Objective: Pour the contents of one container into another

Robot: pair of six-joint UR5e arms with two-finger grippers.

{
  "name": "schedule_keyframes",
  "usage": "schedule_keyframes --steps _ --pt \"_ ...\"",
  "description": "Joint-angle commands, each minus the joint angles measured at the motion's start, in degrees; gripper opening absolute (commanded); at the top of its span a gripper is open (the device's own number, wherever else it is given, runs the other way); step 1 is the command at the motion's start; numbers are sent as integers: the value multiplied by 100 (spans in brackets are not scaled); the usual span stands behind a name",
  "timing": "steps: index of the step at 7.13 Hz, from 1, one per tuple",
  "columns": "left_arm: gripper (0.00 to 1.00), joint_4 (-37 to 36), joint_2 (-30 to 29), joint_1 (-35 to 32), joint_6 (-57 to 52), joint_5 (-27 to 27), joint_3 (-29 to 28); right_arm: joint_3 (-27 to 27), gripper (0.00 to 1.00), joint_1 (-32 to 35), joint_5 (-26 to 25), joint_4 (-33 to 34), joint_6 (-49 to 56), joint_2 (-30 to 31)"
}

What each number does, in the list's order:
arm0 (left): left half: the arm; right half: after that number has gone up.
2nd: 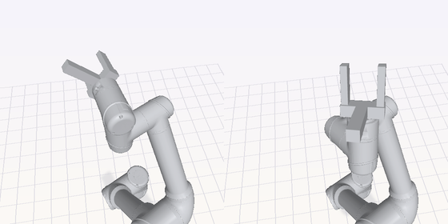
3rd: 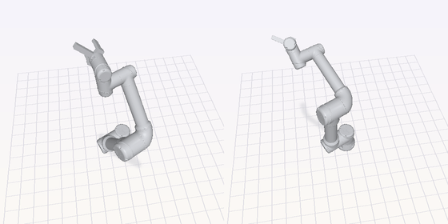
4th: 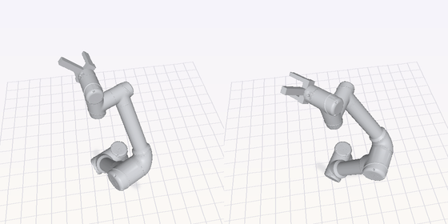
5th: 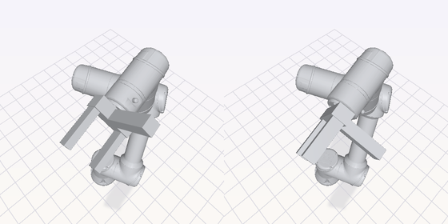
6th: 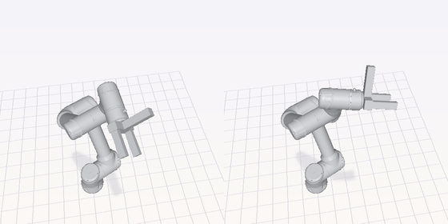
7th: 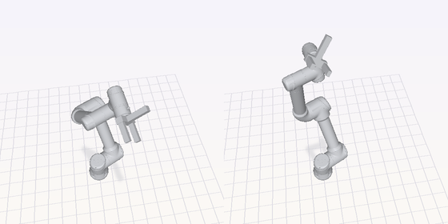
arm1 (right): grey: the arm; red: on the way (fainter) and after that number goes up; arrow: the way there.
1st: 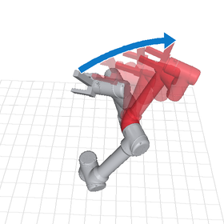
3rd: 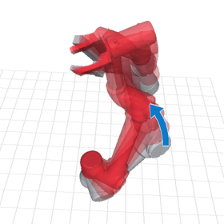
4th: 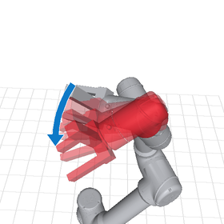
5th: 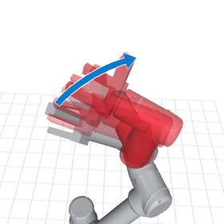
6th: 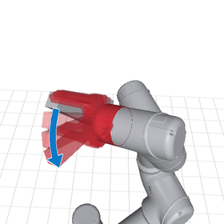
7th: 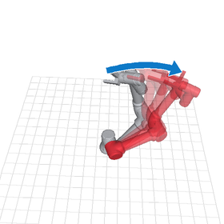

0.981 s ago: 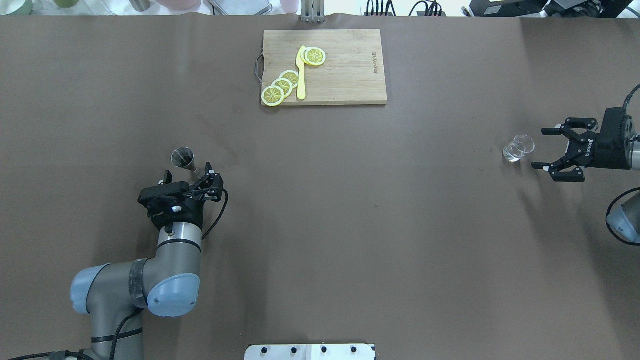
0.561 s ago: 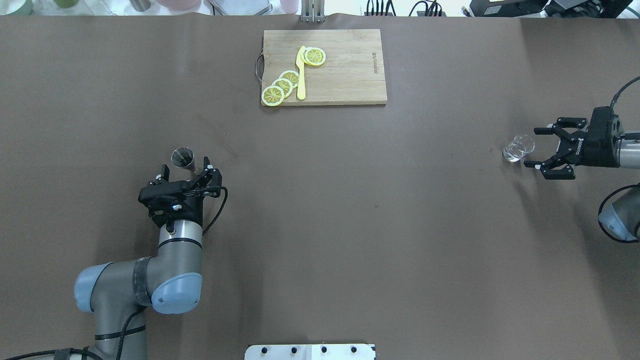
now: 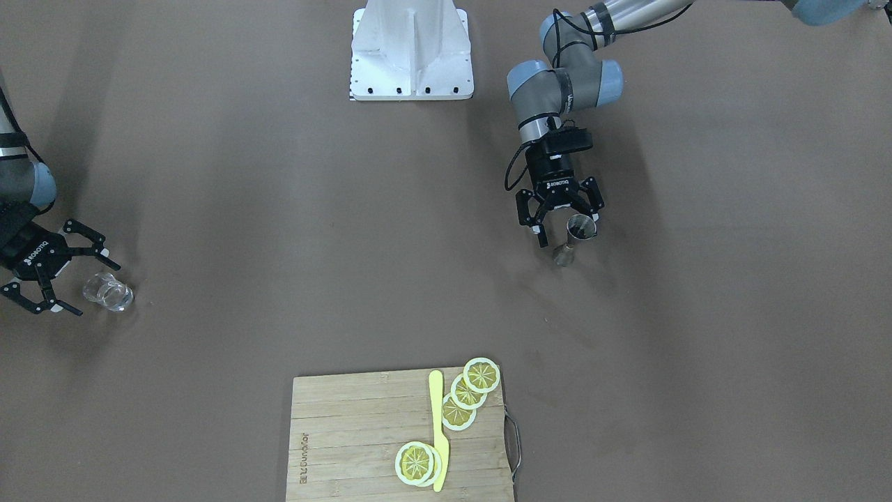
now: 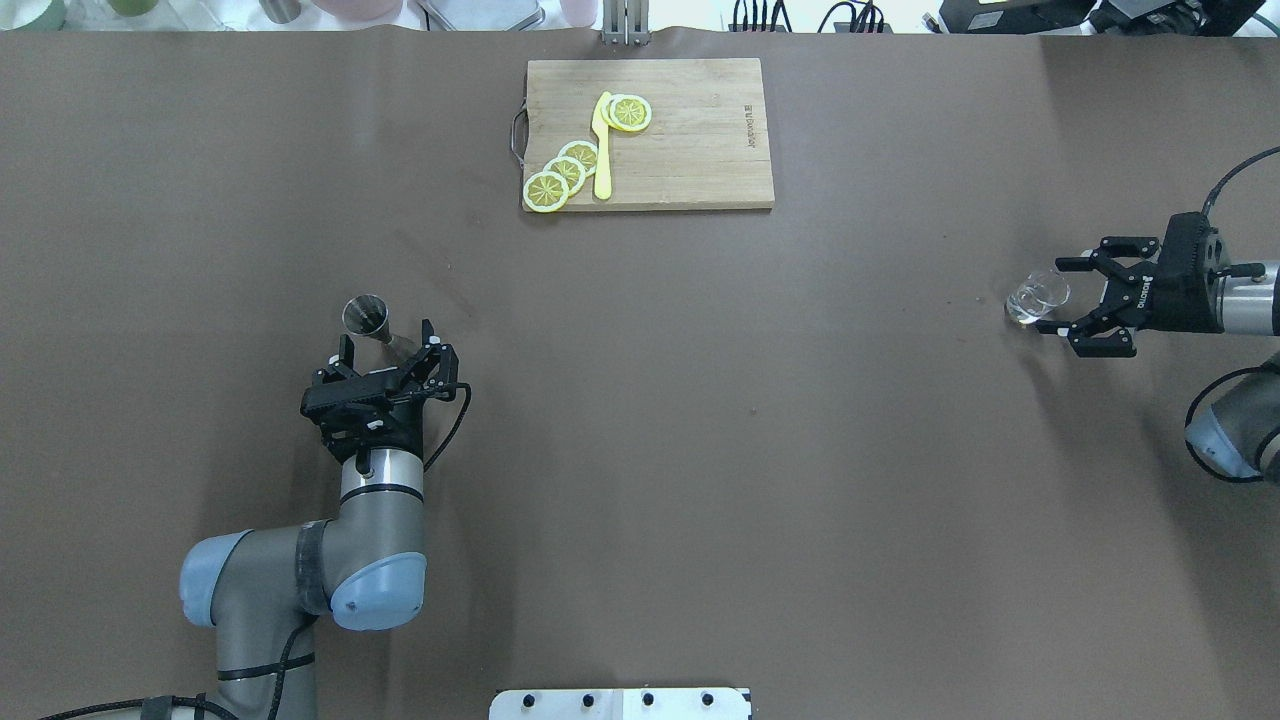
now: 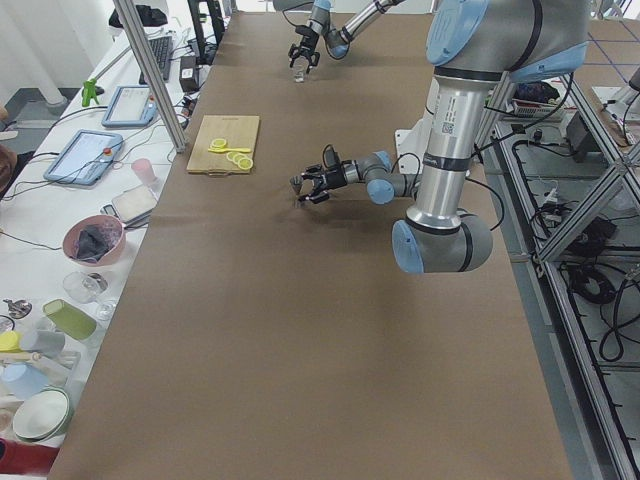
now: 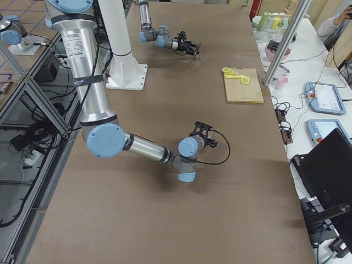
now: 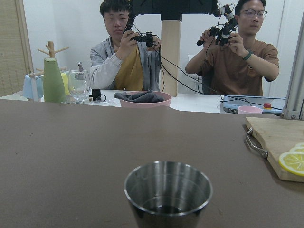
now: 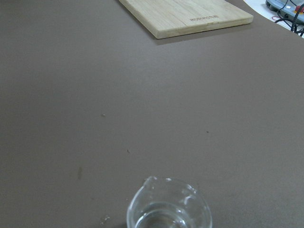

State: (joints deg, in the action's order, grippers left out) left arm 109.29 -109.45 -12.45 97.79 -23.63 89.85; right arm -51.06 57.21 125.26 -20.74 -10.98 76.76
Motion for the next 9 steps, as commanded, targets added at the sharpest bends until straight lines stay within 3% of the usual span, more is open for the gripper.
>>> schedule_keyframes --steps 1,7,9 --pt "96 -4 -7 14 99 243 -99 70 94 -17 -19 9 -45 -82" --pt "96 -22 -15 120 381 254 -284 122 86 -113 -203 35 -45 -162" --pt "85 -22 -15 120 373 289 -284 122 79 -113 -273 44 -45 -162"
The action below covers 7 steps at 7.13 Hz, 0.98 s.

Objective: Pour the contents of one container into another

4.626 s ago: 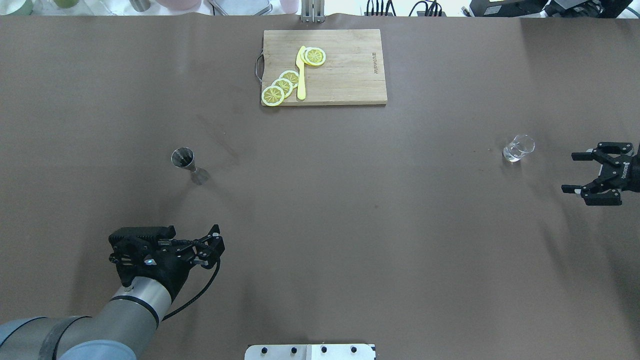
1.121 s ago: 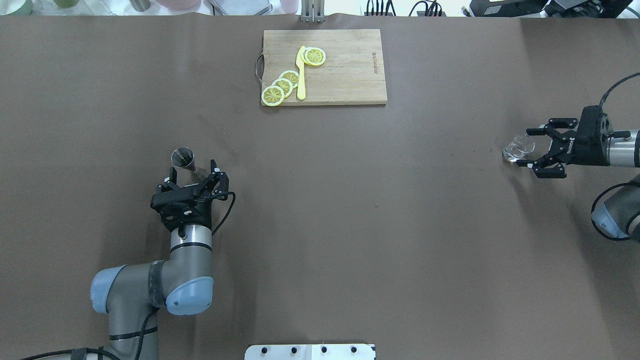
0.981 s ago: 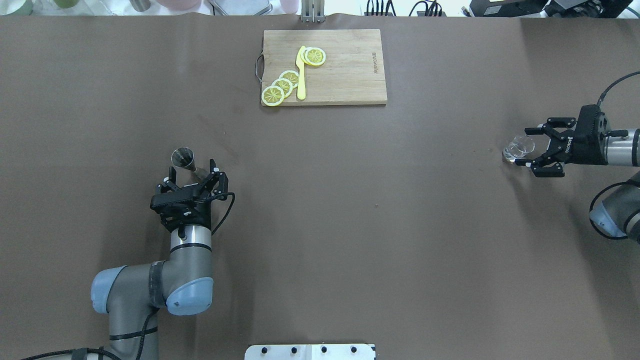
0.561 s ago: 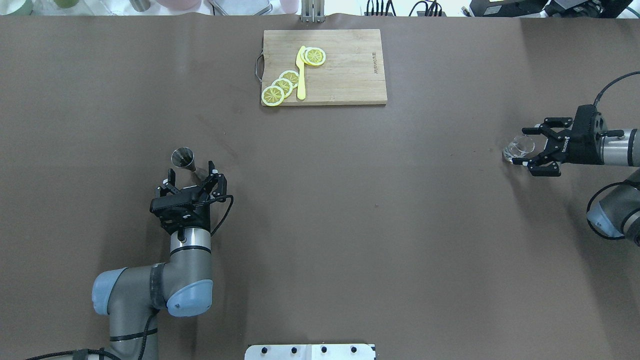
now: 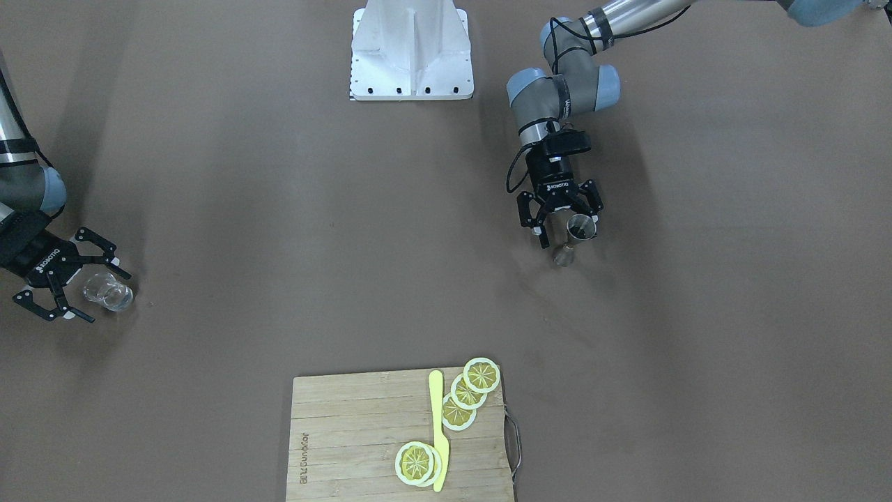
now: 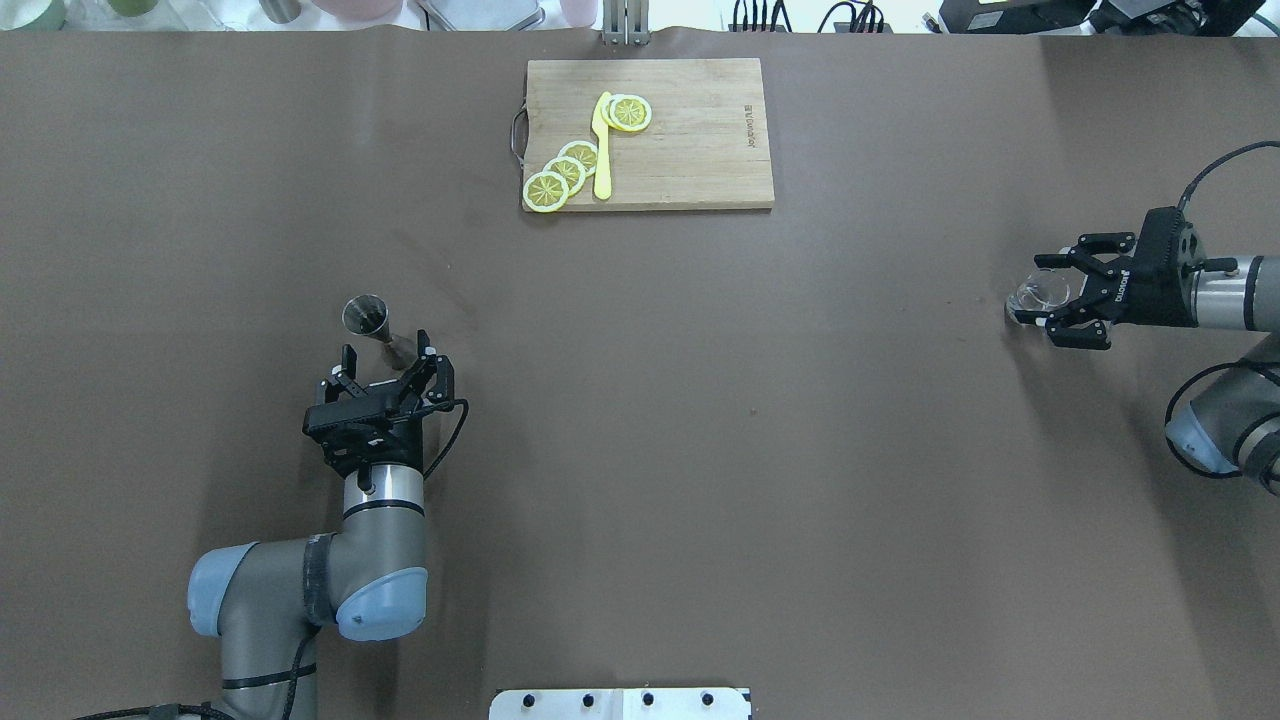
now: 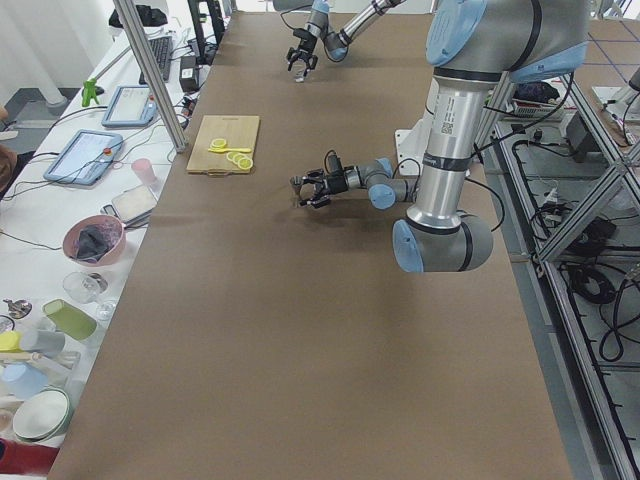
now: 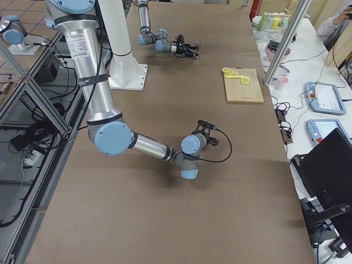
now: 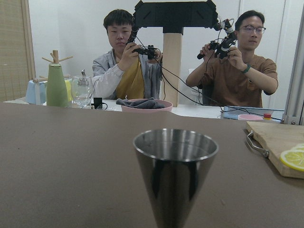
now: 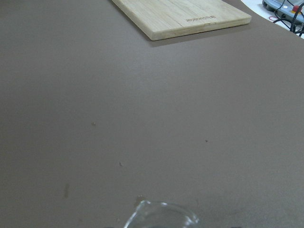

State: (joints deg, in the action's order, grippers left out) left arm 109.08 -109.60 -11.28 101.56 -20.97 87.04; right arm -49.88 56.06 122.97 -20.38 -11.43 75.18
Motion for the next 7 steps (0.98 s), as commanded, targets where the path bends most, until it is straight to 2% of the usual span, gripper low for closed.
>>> schedule_keyframes --steps 1,5,7 --pt "81 -10 0 -6 -31 40 -3 40 77 1 -63 -1 0 -3" --pt "81 -1 0 -94 -40 31 -47 31 73 -8 -98 -1 -9 -12" --pt "81 16 0 -164 -40 31 -73 14 60 1 -98 -9 -122 -3"
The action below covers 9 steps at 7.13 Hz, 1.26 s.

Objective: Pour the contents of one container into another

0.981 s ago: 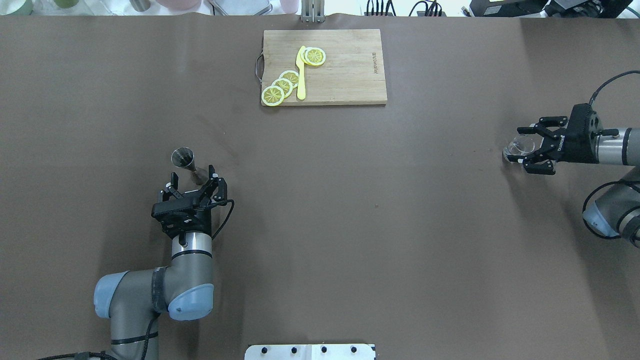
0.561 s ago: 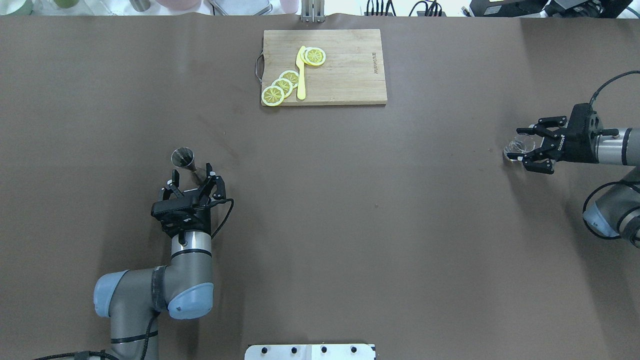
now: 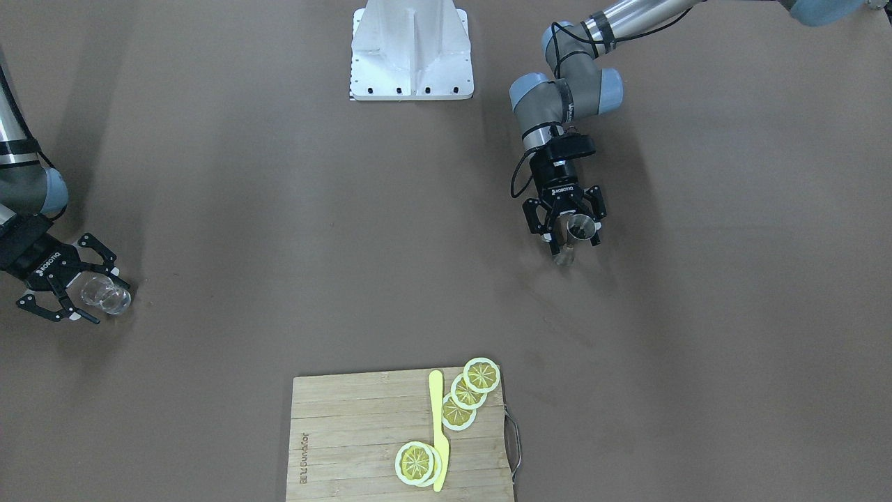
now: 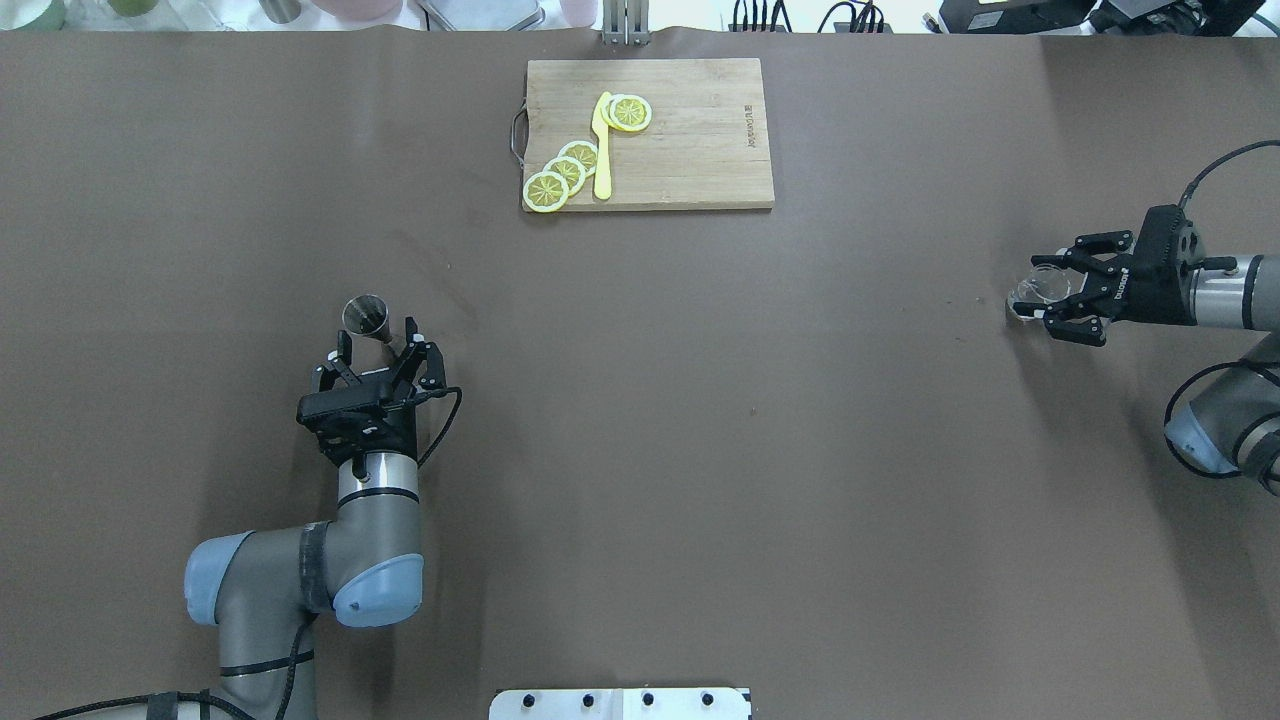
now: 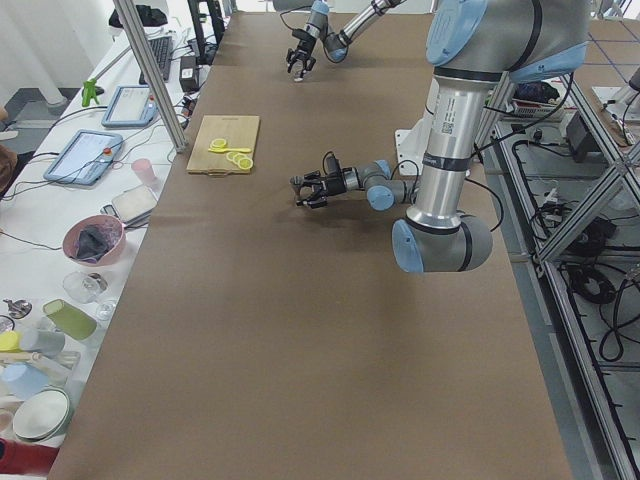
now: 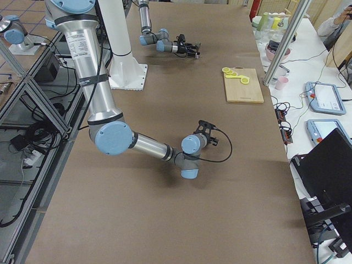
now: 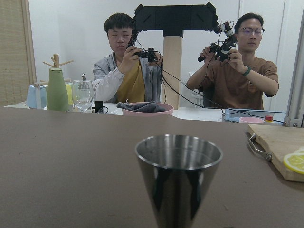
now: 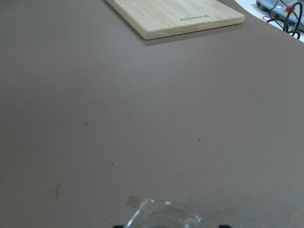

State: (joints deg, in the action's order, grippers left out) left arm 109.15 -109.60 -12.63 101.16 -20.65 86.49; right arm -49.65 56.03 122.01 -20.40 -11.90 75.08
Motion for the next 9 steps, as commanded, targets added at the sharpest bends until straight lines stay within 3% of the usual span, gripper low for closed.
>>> schedule_keyframes --steps 1,3,6,7,9 --pt "80 10 -26 -29 8 8 -26 -18 59 4 -11 -8 -119 7" --pt "72 10 -131 -29 9 0 -158 -9 59 -4 -11 -8 -243 16" --pt "36 18 -149 -29 9 0 -176 8 62 -4 -2 -34 -313 59" --pt "31 27 -149 -21 9 0 -185 8 62 -4 -2 -43 -313 86" --pt "3 80 -141 -29 -9 -18 -159 -1 58 -4 -2 -43 -435 86"
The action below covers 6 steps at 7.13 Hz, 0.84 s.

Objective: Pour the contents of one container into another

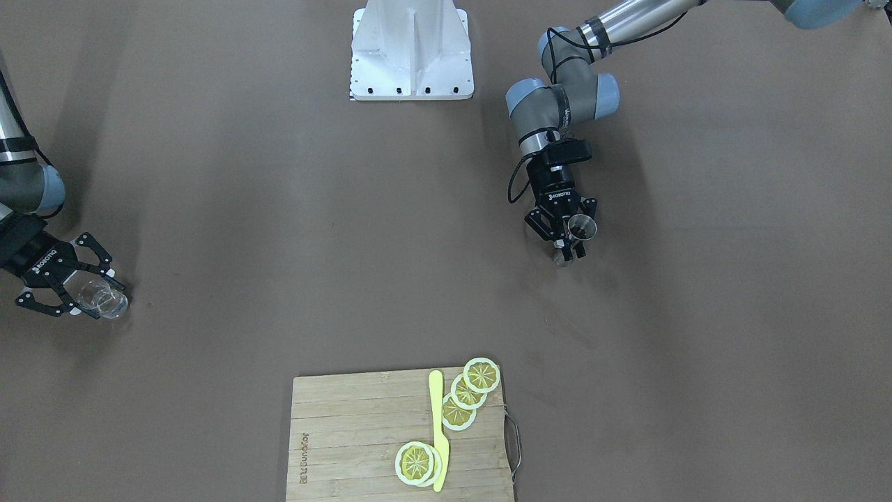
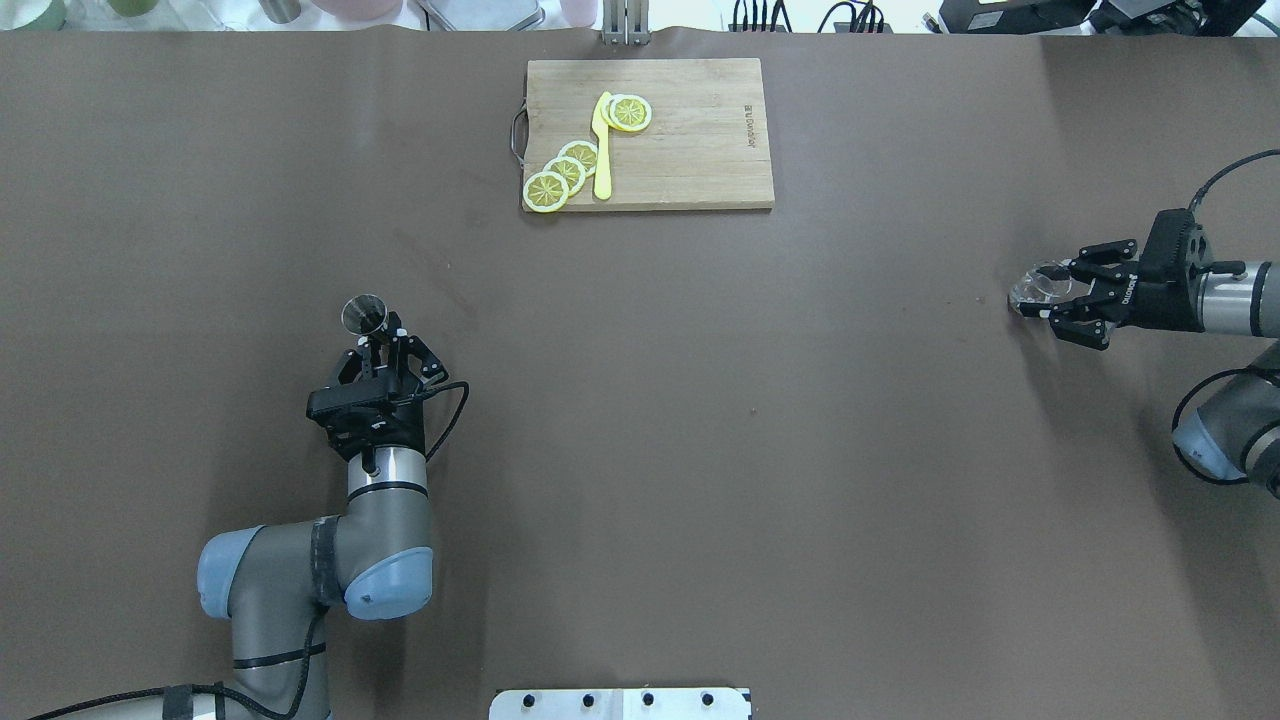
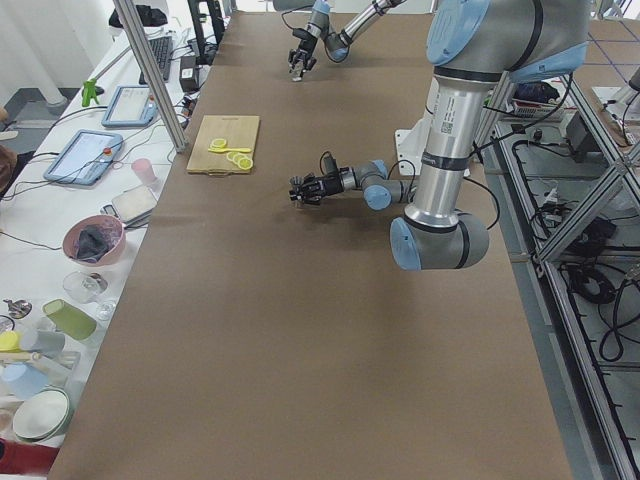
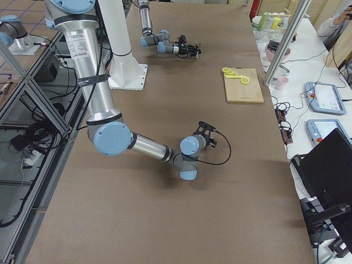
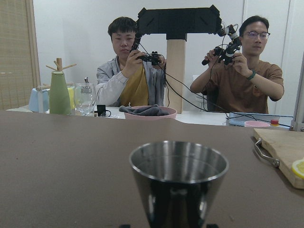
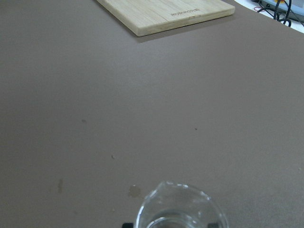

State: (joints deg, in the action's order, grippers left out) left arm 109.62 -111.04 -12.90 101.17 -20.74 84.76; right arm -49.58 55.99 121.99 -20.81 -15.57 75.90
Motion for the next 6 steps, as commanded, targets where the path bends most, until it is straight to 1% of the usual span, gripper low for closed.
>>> schedule_keyframes --steps 1,2,3,4,5,6 --pt "0 24 12 -19 -53 -26 58 -8 48 0 0 -19 -243 4" --pt "0 50 12 -150 -419 -26 172 -8 40 0 -8 -45 -289 -5" --pt "0 277 21 -221 -771 -26 225 -16 30 0 -8 -46 -289 -5" --pt "0 497 12 -317 -1192 -61 330 -77 26 9 -17 -37 -289 -5" --pt "0 525 -5 -449 -2162 -70 488 -121 26 9 -9 -28 -280 -57" --pt "0 1021 -75 -467 -2641 -79 559 -331 21 17 -35 42 -280 -57"
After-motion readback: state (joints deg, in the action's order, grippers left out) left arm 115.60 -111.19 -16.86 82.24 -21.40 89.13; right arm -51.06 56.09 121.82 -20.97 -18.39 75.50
